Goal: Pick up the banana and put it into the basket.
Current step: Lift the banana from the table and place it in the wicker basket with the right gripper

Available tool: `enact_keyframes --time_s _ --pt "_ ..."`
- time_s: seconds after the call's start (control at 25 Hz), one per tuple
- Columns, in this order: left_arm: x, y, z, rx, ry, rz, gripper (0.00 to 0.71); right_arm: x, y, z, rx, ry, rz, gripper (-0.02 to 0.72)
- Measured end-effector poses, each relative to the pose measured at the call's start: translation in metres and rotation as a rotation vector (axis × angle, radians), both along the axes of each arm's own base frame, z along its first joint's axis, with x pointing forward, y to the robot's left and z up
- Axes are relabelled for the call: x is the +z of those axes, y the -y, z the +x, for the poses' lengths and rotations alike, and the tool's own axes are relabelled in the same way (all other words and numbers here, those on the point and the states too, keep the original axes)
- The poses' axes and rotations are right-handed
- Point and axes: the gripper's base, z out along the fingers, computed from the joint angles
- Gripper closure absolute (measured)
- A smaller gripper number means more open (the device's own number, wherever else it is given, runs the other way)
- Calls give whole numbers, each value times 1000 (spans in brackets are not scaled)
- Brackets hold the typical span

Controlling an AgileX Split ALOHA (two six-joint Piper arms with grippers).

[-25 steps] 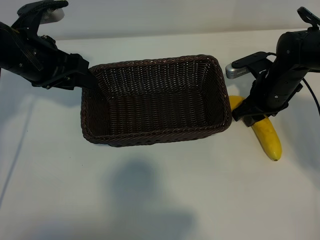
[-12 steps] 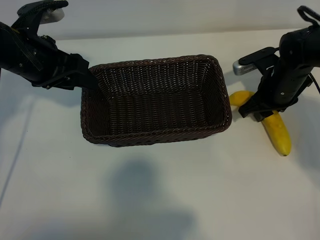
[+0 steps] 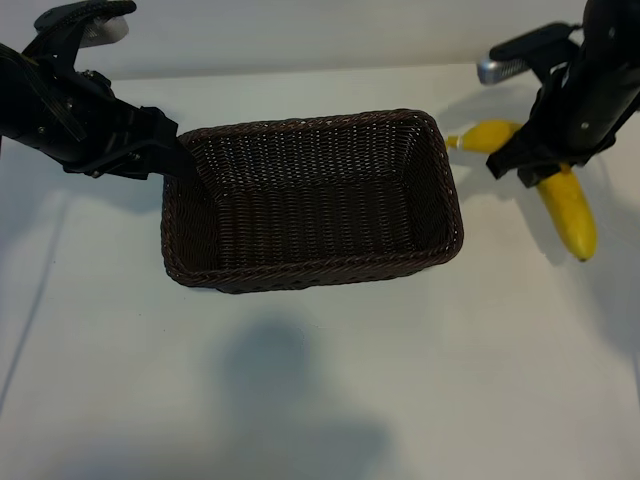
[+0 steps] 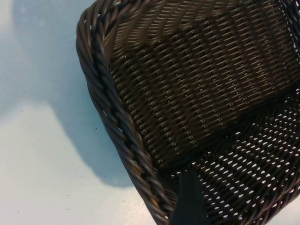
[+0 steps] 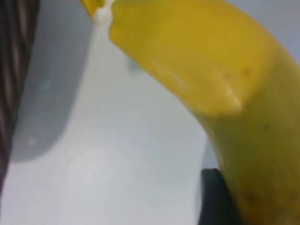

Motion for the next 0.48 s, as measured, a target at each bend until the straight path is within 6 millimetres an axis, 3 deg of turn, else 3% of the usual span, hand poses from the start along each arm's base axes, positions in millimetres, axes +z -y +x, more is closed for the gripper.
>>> enact_keyframes --time_s 0.48 --pt "0 0 0 0 0 -1 115 2 2 -1 10 -18 -31 282"
